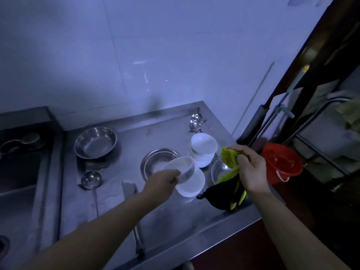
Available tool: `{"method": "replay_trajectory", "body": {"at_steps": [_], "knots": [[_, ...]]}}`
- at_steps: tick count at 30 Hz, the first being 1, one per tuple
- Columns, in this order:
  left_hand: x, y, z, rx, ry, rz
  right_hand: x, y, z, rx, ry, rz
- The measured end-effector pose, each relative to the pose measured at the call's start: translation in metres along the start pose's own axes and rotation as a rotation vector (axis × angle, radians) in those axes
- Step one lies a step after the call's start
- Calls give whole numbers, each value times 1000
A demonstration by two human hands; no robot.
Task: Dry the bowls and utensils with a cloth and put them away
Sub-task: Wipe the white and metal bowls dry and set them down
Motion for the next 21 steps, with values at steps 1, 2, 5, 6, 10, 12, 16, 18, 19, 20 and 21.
{"method": "replay_trajectory", "body": {"at_steps": [1, 2, 5, 6, 10, 12, 16, 18, 19, 20, 21], "knots": [[1, 14, 7, -13, -6, 30, 8, -6, 2, 1, 12, 3], [1, 28, 12, -37, -4, 68, 16, -10, 4, 0, 20, 12], [1, 62, 27, -139, 6, 280, 32, -16, 9, -12, 58, 79], [6, 69, 28, -163, 49, 356, 36, -17, 10, -16, 69, 96], [15, 96, 34, -164, 222, 525, 52, -20, 17, -37, 105, 95], [17, 103, 34, -159, 243, 546, 58, -20, 20, -49, 124, 80], [16, 113, 33, -154, 264, 563, 65, -16, 24, -87, 129, 58], [13, 114, 34, -115, 273, 538, 68, -13, 27, -103, 131, 53], [15, 110, 34, -72, 279, 521, 69, -11, 28, -110, 135, 45], [18, 103, 31, -12, 292, 497, 69, -7, 29, -119, 138, 44], [20, 96, 28, 54, 308, 463, 68, -3, 30, -129, 140, 53]]}}
Point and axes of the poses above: each hand's wrist, its own z-axis towards the middle knuckle, its own y-axis out of the palm, x = y × z, the point moved 10 cm from there along z, towards the middle knuckle, and after that the axes turned 7 degrees about -x, right-handed, at the moved point
